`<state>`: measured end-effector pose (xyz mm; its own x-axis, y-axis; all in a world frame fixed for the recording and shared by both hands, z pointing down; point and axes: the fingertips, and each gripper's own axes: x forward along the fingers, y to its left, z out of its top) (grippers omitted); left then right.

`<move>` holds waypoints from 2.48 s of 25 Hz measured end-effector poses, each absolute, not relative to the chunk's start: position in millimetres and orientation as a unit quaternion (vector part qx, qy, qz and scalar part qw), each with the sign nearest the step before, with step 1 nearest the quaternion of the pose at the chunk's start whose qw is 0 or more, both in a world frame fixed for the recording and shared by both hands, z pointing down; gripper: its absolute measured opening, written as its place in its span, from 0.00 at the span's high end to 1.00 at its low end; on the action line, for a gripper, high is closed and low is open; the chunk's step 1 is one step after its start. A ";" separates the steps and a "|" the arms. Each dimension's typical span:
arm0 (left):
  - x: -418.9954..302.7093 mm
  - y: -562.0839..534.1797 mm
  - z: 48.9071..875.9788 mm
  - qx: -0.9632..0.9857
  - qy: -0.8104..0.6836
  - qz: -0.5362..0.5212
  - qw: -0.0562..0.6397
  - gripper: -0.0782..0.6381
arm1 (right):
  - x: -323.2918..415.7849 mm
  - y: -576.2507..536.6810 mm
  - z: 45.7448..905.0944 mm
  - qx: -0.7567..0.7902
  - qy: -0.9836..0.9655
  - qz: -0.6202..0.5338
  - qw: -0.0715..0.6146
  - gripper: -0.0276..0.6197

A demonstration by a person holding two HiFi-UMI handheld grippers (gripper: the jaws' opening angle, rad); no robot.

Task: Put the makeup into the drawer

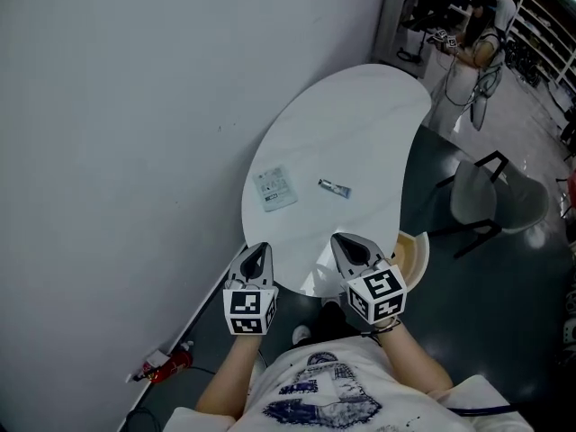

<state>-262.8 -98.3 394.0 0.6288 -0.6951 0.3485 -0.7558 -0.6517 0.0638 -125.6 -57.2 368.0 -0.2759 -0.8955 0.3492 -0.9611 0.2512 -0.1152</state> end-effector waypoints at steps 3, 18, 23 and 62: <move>-259.8 -112.3 403.3 0.887 -0.421 0.155 0.113 0.84 | -121.0 -76.8 374.4 0.577 -0.793 0.158 0.115 0.93; -243.2 -168.6 439.7 0.839 -0.490 0.183 0.152 0.83 | -115.4 -163.7 411.1 0.483 -0.847 0.176 0.138 0.93; -234.3 -180.1 451.8 0.821 -0.511 0.197 0.162 0.83 | -100.3 -180.0 424.6 0.463 -0.855 0.189 0.139 0.93; -234.8 -241.2 567.0 0.733 -0.545 0.113 0.391 0.59 | -116.8 -245.7 497.8 0.428 -0.845 0.245 0.204 0.93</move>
<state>-234.8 -241.2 567.0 0.3794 -0.7107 0.5924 -0.8875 -0.0987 0.4500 -116.8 -245.7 497.8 -0.5495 -0.6240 0.5555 -0.8245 0.5127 -0.2396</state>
